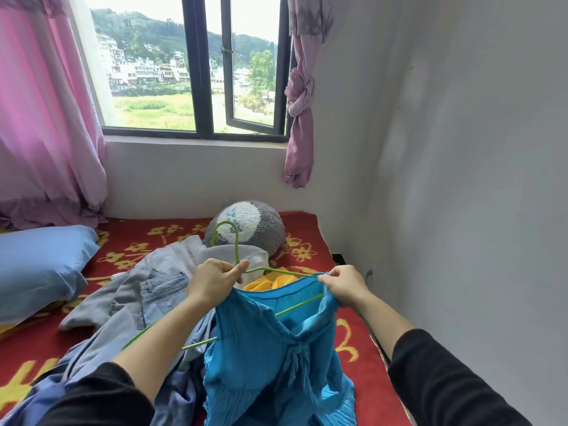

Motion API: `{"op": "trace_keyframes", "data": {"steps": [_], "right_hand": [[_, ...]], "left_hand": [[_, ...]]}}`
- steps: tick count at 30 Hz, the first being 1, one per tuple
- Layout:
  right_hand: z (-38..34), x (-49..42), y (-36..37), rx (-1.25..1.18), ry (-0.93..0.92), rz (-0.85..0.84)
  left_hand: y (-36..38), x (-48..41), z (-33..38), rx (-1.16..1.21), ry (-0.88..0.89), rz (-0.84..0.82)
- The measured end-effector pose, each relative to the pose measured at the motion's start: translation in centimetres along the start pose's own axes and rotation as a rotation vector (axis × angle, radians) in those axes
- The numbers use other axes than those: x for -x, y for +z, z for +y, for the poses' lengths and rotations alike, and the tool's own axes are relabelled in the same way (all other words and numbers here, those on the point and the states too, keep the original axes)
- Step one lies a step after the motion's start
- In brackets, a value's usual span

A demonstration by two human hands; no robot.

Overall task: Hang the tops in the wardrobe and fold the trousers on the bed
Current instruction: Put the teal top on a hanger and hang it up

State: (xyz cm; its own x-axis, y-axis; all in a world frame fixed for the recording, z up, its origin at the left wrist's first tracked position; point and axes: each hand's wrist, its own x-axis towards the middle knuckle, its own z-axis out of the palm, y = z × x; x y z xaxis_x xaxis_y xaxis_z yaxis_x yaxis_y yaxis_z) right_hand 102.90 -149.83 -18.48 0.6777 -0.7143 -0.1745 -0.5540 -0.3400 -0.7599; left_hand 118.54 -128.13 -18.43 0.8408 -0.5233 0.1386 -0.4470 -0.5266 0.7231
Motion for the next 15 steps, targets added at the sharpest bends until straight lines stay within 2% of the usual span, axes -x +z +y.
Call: {"op": "trace_keyframes", "data": {"steps": [2,3,4,6,8,11,15], "right_hand": [[-1.0,0.7,0.1,-0.090,-0.058,-0.207],[-1.4,0.8,0.1,-0.049,-0.106,-0.223],[-1.8,0.8,0.0,0.011,-0.158,-0.149],[-2.6,0.3,-0.4,0.127,-0.243,0.110],[-3.3,-0.5,-0.6,0.243,-0.343,0.243],[-5.6,-1.3,-0.3,0.414,-0.510,0.206],[-10.4,-0.8,0.7,0.328,-0.674,0.210]], "left_hand": [[0.2,0.0,0.7,0.063,0.017,-0.012],[0.1,-0.1,1.0,0.097,0.030,-0.017],[-0.1,-0.2,1.2,0.130,0.044,-0.014],[-1.2,-0.6,1.6,0.195,0.051,0.011],[-2.8,-1.0,2.0,0.248,0.055,0.038],[-5.8,-1.2,2.9,0.278,0.086,0.102],[-10.3,-0.9,3.7,0.284,0.111,0.183]]}}
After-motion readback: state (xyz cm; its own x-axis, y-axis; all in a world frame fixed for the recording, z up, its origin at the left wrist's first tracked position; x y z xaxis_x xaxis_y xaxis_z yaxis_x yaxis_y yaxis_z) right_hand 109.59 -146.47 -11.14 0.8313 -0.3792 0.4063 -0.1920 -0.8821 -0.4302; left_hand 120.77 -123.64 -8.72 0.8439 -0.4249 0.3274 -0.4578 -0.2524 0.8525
